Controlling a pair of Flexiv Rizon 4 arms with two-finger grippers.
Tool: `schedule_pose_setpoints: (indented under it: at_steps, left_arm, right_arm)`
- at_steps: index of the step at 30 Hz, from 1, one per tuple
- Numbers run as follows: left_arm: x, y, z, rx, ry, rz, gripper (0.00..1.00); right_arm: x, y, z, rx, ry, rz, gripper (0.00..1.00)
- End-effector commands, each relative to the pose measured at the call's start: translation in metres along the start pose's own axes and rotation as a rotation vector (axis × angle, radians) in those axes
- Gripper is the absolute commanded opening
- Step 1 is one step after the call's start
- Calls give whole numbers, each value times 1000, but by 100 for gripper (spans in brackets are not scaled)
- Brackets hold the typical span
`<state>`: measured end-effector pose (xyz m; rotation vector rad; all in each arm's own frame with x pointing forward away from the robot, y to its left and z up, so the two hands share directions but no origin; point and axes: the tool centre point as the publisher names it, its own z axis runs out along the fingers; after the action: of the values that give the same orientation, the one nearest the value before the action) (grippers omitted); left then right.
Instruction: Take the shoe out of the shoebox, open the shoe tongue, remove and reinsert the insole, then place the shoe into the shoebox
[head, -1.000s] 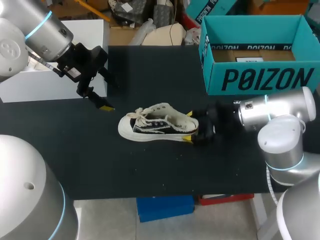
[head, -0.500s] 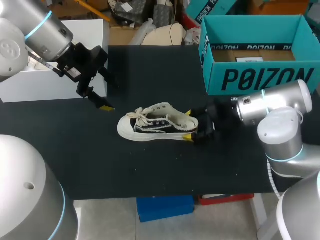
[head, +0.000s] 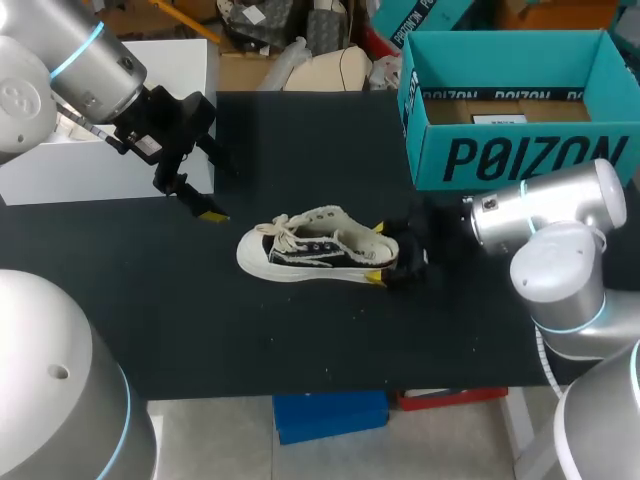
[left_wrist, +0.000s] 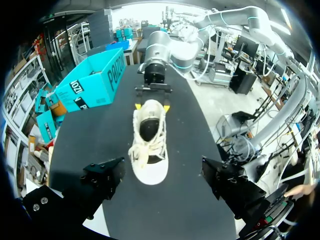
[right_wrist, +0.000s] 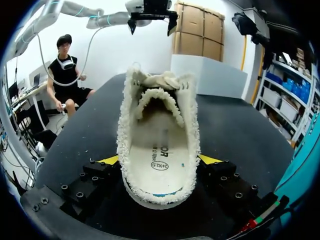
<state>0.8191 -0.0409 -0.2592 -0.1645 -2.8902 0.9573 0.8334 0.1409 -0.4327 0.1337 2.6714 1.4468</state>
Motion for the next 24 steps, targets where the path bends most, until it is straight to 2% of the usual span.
schedule_pose_setpoints:
  at_steps: [1, 13, 15, 18, 19, 22, 24]
  left_arm:
    - [0, 1, 2, 1, -4, 1, 100]
    - [0, 1, 2, 1, -4, 1, 100]
    - [-2, -9, 1, -63, -8, 3, 100]
    - [-9, -17, 6, -131, -61, -177, 100]
    - [-11, -18, 10, -161, -109, -277, 100]
    - [-13, -19, 21, -148, -127, -493, 100]
    - [-12, -21, 25, -129, -110, -506, 100]
  right_arm:
    - [1, -2, 0, 10, 7, 4, 0]
    - [2, -2, 0, 24, 7, 6, 0]
    - [2, -2, 0, 24, 7, 6, 0]
    - [2, -2, 0, 24, 7, 6, 0]
    - [2, -2, 0, 24, 7, 6, 0]
    - [2, -2, 0, 24, 7, 6, 0]
    - [2, -2, 0, 24, 7, 6, 0]
